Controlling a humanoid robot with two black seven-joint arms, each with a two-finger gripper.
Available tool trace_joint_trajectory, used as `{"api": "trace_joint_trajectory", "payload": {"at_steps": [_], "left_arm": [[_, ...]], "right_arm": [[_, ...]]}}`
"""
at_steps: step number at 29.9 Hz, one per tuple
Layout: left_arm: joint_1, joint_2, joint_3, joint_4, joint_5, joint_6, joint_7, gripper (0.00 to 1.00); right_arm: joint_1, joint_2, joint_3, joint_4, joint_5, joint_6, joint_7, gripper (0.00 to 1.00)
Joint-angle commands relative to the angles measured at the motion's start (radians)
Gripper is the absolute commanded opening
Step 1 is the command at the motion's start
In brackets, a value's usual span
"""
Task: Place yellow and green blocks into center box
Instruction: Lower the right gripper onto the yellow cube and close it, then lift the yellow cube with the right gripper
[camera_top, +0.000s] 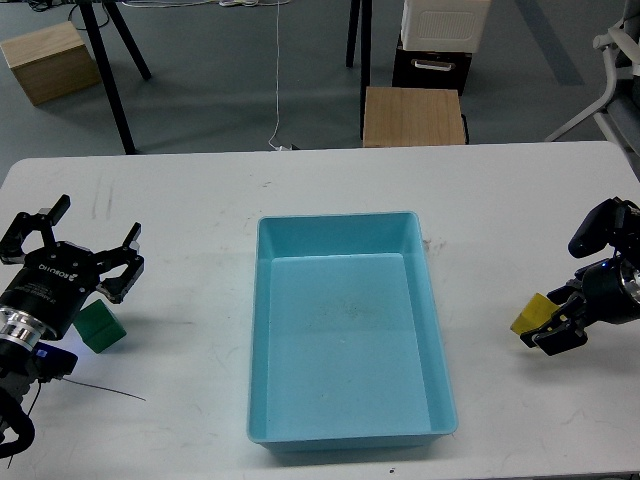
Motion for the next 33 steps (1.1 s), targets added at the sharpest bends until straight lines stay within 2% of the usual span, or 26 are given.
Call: {"api": "trace_joint_trajectory", "payload": {"at_steps": [1,10,12,15,20,24,26,28,33], "left_arm": [[0.0,0.0,0.0,0.001,0.0,0.0,0.0,1.0],[0.0,0.0,0.0,0.003,-0.001,0.0,0.0,1.0],[0.0,0.0,0.0,0.011,-0.001,0.0,0.0,1.0],[0.0,0.0,0.0,0.014,-0.001,0.0,0.0,1.0],[0.0,0.0,0.0,0.014,-0.001,0.0,0.0,1.0],[0.0,0.0,0.0,0.015,-0.001,0.0,0.0,1.0],[0.0,0.0,0.0,0.015,-0.001,0.0,0.0,1.0],[0.0,0.0,0.0,0.015,-0.001,0.0,0.0,1.0],[0.0,0.0,0.0,0.015,-0.001,0.0,0.0,1.0]], "right_arm": [[-0.002,0.014,-0.015,-0.012,-0.001,0.0,0.0,0.95],[-0.011,0.027,-0.018,-0.021,-0.002,0.0,0.0,0.83],[-0.011,0.027,-0.018,-0.021,-0.002,0.0,0.0,0.75],[-0.011,0.027,-0.018,-0.021,-0.013,0.0,0.0,0.49],[-0.007,0.026,-0.018,-0.021,-0.042,0.0,0.0,0.3],[0.048,0.023,-0.013,-0.023,-0.044,-0.012,0.0,0.09],[0.108,0.021,-0.01,-0.023,-0.044,-0.021,0.0,0.06],[0.171,0.02,-0.008,-0.032,-0.044,-0.064,0.0,0.03],[0.315,0.024,-0.008,-0.069,-0.027,-0.276,0.0,0.0]]}}
